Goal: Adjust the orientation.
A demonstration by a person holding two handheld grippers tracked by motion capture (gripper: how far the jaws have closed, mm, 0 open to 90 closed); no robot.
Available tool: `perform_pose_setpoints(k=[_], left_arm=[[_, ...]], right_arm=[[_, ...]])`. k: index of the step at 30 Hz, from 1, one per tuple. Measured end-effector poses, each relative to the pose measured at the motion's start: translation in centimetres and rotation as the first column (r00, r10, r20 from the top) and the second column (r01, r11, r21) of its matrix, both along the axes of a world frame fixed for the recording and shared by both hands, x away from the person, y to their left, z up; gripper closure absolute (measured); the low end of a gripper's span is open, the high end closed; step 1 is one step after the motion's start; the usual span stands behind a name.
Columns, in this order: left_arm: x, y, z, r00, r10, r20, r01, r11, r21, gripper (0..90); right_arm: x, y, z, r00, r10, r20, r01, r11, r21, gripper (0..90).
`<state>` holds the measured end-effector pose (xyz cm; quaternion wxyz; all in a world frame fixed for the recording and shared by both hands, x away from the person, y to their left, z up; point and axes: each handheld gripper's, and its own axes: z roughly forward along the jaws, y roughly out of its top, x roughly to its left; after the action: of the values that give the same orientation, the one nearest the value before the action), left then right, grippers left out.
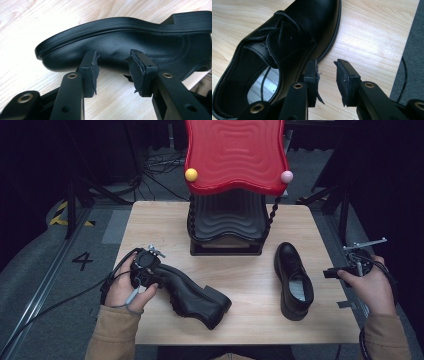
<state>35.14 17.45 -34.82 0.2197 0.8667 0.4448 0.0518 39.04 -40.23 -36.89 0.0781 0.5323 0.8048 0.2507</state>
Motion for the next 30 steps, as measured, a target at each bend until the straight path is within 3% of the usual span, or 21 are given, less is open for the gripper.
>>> perform_pose_setpoints(k=[12, 16, 21, 30], left_arm=[[-0.4, -0.8, 0.9, 0.9997, -0.024, 0.007, 0.024, 0.9996, -0.013, 57.9], [-0.5, -2.0, 1.3, 0.9985, -0.054, 0.009, 0.055, 0.9981, -0.028, 58.5], [-0.4, -4.4, 1.3, 0.9901, -0.140, -0.007, 0.140, 0.9901, -0.008, 65.5], [0.2, -7.4, 1.0, 0.9802, -0.197, -0.024, 0.196, 0.9805, -0.008, 69.5]], right_arm=[[0.3, 0.1, -0.5, 0.9999, 0.006, -0.012, -0.006, 1.000, 0.022, 65.9], [0.4, 0.1, -0.6, 0.9998, 0.012, -0.015, -0.012, 1.000, 0.027, 65.0], [0.4, 0.3, -0.8, 0.9994, 0.025, -0.023, -0.025, 0.999, 0.037, 65.1], [0.4, 0.5, -1.0, 0.9989, 0.037, -0.030, -0.036, 0.999, 0.038, 65.0]])
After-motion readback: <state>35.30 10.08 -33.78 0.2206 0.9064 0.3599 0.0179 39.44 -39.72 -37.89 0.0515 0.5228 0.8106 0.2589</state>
